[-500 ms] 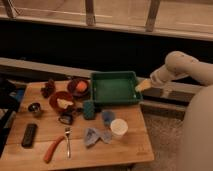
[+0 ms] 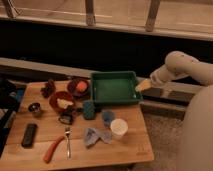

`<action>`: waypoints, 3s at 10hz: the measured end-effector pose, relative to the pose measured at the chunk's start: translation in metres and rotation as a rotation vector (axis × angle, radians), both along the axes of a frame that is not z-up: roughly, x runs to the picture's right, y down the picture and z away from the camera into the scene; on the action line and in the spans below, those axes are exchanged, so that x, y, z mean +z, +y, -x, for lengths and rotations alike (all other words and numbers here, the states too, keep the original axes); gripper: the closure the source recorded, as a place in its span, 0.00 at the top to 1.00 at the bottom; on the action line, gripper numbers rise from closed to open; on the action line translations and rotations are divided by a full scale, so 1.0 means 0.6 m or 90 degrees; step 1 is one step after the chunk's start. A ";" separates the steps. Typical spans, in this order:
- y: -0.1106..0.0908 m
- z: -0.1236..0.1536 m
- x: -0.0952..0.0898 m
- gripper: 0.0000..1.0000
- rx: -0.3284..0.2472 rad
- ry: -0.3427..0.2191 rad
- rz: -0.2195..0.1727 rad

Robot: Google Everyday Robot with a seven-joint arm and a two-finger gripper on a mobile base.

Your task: Place banana in table surface

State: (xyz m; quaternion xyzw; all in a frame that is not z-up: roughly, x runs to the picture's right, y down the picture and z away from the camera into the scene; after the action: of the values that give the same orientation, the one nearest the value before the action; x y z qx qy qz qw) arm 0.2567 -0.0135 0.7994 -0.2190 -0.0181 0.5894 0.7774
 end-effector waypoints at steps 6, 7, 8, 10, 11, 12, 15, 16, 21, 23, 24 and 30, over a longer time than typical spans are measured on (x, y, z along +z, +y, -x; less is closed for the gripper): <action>0.000 0.000 0.000 0.80 0.000 0.000 0.000; 0.000 0.000 0.000 0.80 0.000 0.000 0.000; 0.000 0.000 0.000 0.80 0.000 0.000 0.000; 0.000 0.000 0.000 0.80 0.000 0.000 0.000; 0.000 0.000 0.000 0.80 0.000 0.000 0.000; 0.000 0.000 0.000 0.80 0.000 0.000 0.000; -0.001 0.000 0.000 0.80 0.000 0.000 0.000; -0.001 0.000 0.000 0.80 -0.002 -0.001 0.001; -0.047 0.171 0.018 0.80 -0.119 -0.142 -0.014; -0.040 0.261 -0.007 0.80 -0.163 -0.208 -0.034; -0.027 0.305 -0.029 0.80 -0.179 -0.237 -0.052; 0.018 0.400 -0.101 0.80 -0.205 -0.308 -0.113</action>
State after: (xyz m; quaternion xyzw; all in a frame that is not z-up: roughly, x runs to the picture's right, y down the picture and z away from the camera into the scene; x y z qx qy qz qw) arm 0.0169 -0.0029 0.7390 -0.2844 -0.2189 0.3851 0.8502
